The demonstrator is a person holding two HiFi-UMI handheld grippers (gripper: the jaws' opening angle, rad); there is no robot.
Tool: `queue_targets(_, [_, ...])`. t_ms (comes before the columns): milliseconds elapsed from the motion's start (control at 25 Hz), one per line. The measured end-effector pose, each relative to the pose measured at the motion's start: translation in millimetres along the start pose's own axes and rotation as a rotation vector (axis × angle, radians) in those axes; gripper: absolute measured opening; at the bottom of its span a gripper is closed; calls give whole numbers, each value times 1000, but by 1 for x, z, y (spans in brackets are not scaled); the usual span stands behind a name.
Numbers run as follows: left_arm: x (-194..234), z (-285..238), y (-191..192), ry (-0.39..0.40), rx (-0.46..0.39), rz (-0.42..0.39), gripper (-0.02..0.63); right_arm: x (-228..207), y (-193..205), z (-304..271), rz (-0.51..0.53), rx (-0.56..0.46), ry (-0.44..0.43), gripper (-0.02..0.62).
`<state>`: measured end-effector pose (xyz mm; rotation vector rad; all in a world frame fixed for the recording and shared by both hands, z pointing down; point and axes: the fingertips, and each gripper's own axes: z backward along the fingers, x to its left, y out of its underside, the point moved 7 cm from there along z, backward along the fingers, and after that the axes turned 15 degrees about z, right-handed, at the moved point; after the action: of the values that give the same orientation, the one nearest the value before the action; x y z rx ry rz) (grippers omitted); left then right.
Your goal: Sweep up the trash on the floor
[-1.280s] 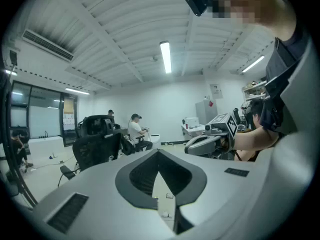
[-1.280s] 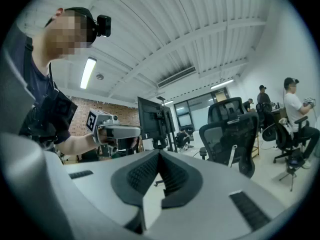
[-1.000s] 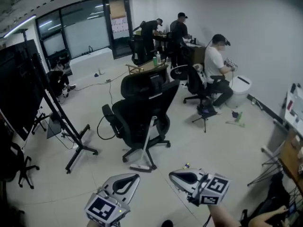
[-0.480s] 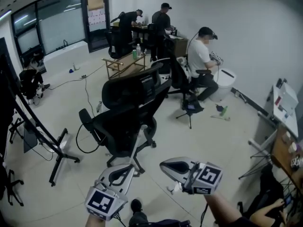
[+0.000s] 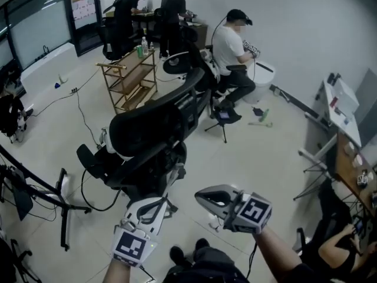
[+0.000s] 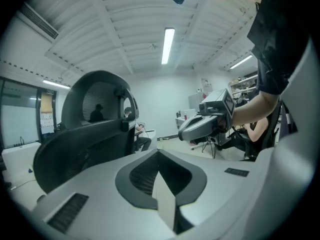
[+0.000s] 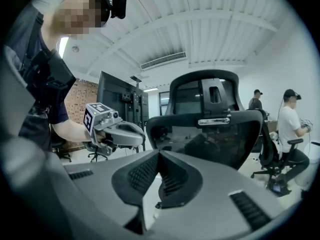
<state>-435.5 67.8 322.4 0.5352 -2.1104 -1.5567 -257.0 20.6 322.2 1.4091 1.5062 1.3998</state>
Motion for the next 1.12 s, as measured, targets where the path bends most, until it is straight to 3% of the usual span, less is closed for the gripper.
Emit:
queue_targets(200, [15,-43,16,38,28,17,0,-34,22,-8,-30,42,22,15])
queue_targets(320, [25,-69,29,13,35,4,0,-54,39,-18,-40,53,7,15])
queue_targets(480, [43,-99,44,-25,51,58,0,-82,60,-35,-35,71,-15,18])
queue_targets(520, [48,-107,48,-25,65,64,60,-89,64,-39,-34,68,-21,18])
queue_targets(560, [53,-115,53,-27,80,69,163,-95,68,-43,-34,63,-26,18])
queue_targets(640, [65,-131,61,-43,98,70,167,-107,77,-50,-32,54,-34,21])
queue_targets(880, [92,-167,85,-52,143,45,167,-126,104,-82,-14,50,-100,195])
queue_targets(1120, [95,-185,114,-43,193,35,167,-121,122,-107,3,77,-177,216])
